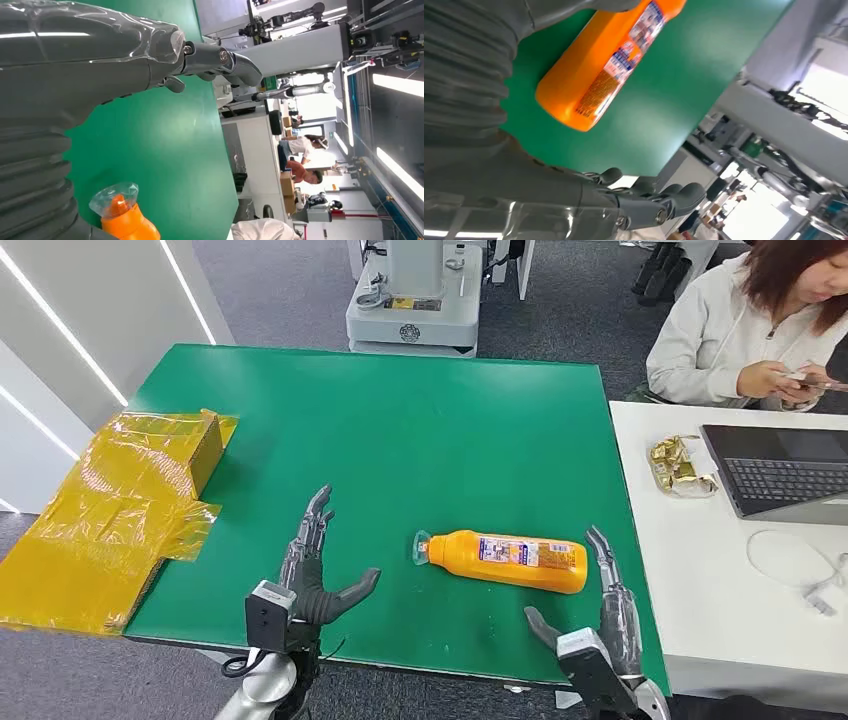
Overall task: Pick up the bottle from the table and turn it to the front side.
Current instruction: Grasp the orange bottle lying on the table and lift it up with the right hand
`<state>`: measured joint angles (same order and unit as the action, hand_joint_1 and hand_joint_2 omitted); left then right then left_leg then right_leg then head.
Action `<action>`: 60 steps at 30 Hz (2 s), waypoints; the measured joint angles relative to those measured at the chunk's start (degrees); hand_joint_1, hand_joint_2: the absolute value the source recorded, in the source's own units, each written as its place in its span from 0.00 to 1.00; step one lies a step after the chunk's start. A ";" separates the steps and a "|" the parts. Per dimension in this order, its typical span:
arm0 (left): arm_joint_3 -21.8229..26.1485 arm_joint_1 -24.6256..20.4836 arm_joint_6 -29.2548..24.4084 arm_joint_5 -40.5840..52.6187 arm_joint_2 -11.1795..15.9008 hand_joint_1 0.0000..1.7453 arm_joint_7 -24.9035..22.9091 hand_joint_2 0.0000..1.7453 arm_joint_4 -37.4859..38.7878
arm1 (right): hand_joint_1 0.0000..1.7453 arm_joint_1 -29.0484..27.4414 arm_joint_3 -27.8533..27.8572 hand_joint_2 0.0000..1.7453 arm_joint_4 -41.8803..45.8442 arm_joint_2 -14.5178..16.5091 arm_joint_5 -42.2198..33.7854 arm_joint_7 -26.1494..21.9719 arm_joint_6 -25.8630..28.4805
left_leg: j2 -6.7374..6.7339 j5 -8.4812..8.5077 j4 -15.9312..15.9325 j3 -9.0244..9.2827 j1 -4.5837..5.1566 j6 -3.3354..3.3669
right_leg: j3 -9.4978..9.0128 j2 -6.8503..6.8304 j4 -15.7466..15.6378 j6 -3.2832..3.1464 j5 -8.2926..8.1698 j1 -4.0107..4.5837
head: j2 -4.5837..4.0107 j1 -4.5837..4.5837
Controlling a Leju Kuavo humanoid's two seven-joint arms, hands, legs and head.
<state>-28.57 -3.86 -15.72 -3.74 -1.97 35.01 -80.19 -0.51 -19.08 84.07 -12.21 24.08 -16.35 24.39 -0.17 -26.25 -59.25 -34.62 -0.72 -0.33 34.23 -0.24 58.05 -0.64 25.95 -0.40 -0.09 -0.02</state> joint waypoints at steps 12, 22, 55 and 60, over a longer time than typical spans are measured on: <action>-0.33 -2.67 6.63 1.25 -0.83 0.00 -2.86 1.00 1.81 | 0.00 32.56 -15.68 1.00 -31.07 -6.32 10.03 10.63 -27.62 | -0.01 0.17 0.00 -0.06 0.00 0.03 | 0.06 0.04 0.04 0.02 -0.16 0.01 | 0.00 0.00; 0.30 -2.94 9.26 0.38 -0.43 0.00 -4.67 1.00 1.82 | 0.64 39.54 -22.54 1.00 -37.56 -5.55 7.11 9.83 -35.23 | 0.09 0.19 -0.01 -0.09 0.00 0.03 | 0.05 -0.07 0.04 0.02 -0.16 0.00 | 0.00 0.00; 7.38 0.55 11.34 -3.91 0.01 0.00 -5.45 1.00 1.86 | 1.00 38.26 -27.13 1.00 -41.11 -6.55 -21.06 -6.80 -28.87 | 0.28 0.19 0.01 -0.15 -0.04 0.03 | 0.05 -0.25 0.04 0.05 -0.09 0.04 | 0.00 -0.01; 9.04 1.22 11.08 -2.85 0.03 0.00 -5.83 1.00 1.02 | 1.00 27.94 -18.86 1.00 -34.49 -4.95 -25.33 -9.89 -19.57 | 0.42 0.18 0.00 -0.20 -0.04 0.03 | 0.04 -0.37 0.01 0.11 -0.03 0.03 | 0.00 0.00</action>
<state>-19.52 -2.65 -4.64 -6.58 -1.93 29.18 -79.18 27.43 -37.94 49.58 -17.16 -1.25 -26.24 4.83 0.24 -26.06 -59.24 -34.82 -0.76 -0.30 34.27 -0.61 58.06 -0.53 25.92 -0.37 -0.09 -0.02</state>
